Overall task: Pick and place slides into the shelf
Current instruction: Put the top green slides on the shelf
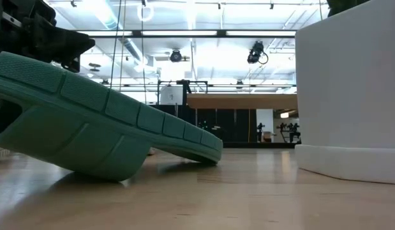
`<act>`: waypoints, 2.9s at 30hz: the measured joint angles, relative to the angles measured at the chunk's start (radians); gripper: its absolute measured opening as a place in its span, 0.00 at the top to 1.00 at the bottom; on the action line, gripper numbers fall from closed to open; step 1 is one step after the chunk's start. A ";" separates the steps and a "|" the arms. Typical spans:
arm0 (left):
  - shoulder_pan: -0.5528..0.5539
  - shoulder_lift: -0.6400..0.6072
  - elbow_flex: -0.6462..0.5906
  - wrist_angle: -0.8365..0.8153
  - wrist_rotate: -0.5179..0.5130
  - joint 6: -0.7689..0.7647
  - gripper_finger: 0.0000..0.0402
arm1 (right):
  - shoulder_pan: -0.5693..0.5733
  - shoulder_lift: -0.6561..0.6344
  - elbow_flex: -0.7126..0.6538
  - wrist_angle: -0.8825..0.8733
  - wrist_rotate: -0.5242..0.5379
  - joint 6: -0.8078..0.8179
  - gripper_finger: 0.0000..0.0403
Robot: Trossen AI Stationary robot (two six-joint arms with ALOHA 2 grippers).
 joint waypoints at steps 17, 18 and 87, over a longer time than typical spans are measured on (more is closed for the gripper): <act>0.000 0.000 0.000 0.000 0.000 0.000 0.78 | 0.000 0.000 0.000 0.000 0.000 0.000 0.93; 0.000 0.000 0.000 0.000 0.000 0.000 0.78 | 0.000 0.000 0.000 0.000 0.000 0.000 0.93; 0.000 0.000 0.000 0.001 -0.007 -0.077 0.80 | 0.000 0.000 0.000 0.000 0.000 0.000 0.93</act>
